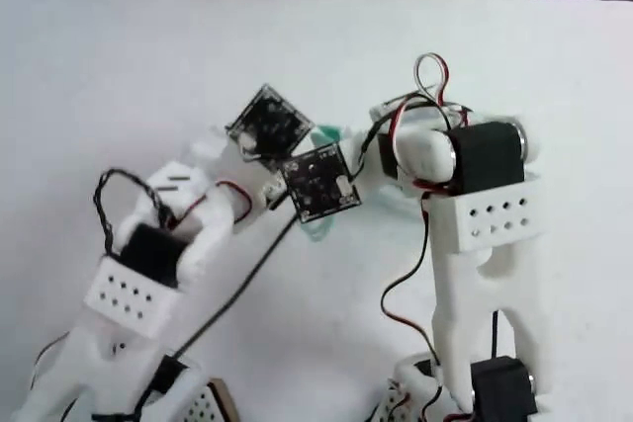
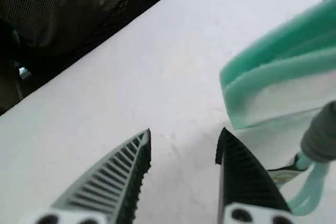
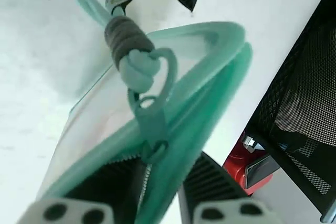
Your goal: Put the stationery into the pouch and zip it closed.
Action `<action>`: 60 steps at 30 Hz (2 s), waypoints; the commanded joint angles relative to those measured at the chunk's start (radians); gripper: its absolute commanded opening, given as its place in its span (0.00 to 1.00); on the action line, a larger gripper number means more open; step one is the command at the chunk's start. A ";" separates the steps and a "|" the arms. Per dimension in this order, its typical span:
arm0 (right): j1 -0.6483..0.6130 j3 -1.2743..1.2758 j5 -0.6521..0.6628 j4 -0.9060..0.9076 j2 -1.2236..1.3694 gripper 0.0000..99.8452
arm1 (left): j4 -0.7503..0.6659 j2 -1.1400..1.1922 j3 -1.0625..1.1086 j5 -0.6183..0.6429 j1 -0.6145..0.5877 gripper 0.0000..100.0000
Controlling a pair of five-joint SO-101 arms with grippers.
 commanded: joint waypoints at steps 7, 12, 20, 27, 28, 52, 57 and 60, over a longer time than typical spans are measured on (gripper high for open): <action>-0.021 0.005 0.023 0.004 -0.059 0.02 | -0.149 -0.105 0.077 -0.107 0.012 0.22; -0.102 0.081 0.066 -0.002 -0.143 0.02 | -0.164 -0.113 0.083 -0.106 0.038 0.22; -0.077 0.087 0.064 -0.067 -0.156 0.02 | -0.135 -0.272 0.161 -0.106 0.125 0.22; -0.018 0.080 0.072 -0.116 -0.162 0.02 | -0.112 -0.590 0.276 -0.114 -0.059 0.22; -0.021 0.078 0.064 -0.117 -0.163 0.02 | -0.089 -0.631 0.292 -0.114 -0.077 0.22; -0.286 -0.095 -0.186 -0.137 -0.165 0.02 | 0.215 -0.928 0.265 0.089 -0.073 0.22; -0.360 -0.097 -0.183 -0.088 -0.171 0.02 | 0.209 -0.928 0.247 0.083 0.039 0.22; -0.398 -0.097 -0.161 -0.056 -0.211 0.02 | 0.207 -0.928 0.213 0.060 0.039 0.22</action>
